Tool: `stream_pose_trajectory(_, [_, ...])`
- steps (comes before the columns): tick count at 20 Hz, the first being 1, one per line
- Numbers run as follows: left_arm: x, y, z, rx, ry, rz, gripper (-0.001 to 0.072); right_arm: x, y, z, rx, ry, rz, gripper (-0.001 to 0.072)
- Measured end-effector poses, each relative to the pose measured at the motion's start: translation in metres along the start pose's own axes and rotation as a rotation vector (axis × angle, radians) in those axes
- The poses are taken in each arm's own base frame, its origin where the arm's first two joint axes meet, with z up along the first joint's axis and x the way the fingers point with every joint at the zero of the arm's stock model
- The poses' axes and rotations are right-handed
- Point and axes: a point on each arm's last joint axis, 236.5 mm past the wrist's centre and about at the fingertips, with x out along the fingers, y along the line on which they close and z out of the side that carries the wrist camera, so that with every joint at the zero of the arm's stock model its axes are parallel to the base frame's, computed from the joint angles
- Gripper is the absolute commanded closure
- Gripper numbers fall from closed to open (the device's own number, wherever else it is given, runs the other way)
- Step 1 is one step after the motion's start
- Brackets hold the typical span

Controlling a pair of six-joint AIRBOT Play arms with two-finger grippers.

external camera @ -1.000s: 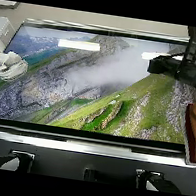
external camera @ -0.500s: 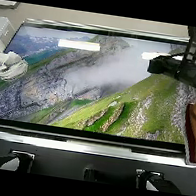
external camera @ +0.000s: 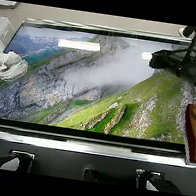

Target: Fold the clothes and pants, and hang the long-sleeved shirts on hangers.

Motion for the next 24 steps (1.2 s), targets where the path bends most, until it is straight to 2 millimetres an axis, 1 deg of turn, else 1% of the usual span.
stream_pose_trajectory(5, [0.000, 0.000, 0.000, 0.000, 0.000, 0.000, 0.0679, 0.000, 0.000, 0.004, 0.010, -0.018, 0.000, 0.0676])
stream_pose_trajectory(12, [0.001, 0.000, 0.002, 0.000, -0.009, 0.001, 0.0679, 0.000, 0.000, 0.005, 0.011, -0.020, 0.001, 0.0673])
stream_pose_trajectory(13, [0.001, 0.000, 0.000, 0.000, -0.002, 0.001, 0.0656, 0.000, 0.000, 0.005, 0.011, -0.022, 0.000, 0.0672])
stream_pose_trajectory(14, [0.002, 0.001, -0.004, 0.002, 0.018, 0.003, 0.0535, 0.000, 0.000, 0.005, 0.011, -0.022, 0.001, 0.0619])
stream_pose_trajectory(15, [0.005, 0.006, -0.012, 0.008, 0.050, 0.021, 0.0266, 0.000, 0.000, 0.005, 0.011, -0.019, 0.002, 0.0499])
stream_pose_trajectory(16, [0.010, 0.017, -0.026, 0.010, 0.104, 0.059, -0.0013, 0.000, 0.001, 0.003, 0.011, -0.015, 0.003, 0.0421])
stream_pose_trajectory(17, [0.020, 0.037, -0.048, -0.002, 0.178, 0.127, -0.0013, 0.000, 0.002, 0.001, 0.011, -0.005, 0.007, 0.0419])
stream_pose_trajectory(18, [0.029, 0.063, -0.074, -0.020, 0.264, 0.208, -0.0013, 0.000, 0.002, -0.001, 0.011, 0.005, 0.010, 0.0419])
stream_pose_trajectory(21, [0.054, 0.129, -0.147, -0.101, 0.469, 0.378, -0.0013, -0.001, 0.007, -0.015, 0.010, 0.064, 0.030, 0.0416])
stream_pose_trajectory(22, [0.063, 0.150, -0.169, -0.123, 0.524, 0.422, -0.0013, -0.001, 0.009, -0.021, 0.009, 0.089, 0.038, 0.0387])
stream_pose_trajectory(24, [0.081, 0.187, -0.203, -0.162, 0.584, 0.487, -0.0013, -0.002, 0.013, -0.032, 0.009, 0.138, 0.054, 0.0341])
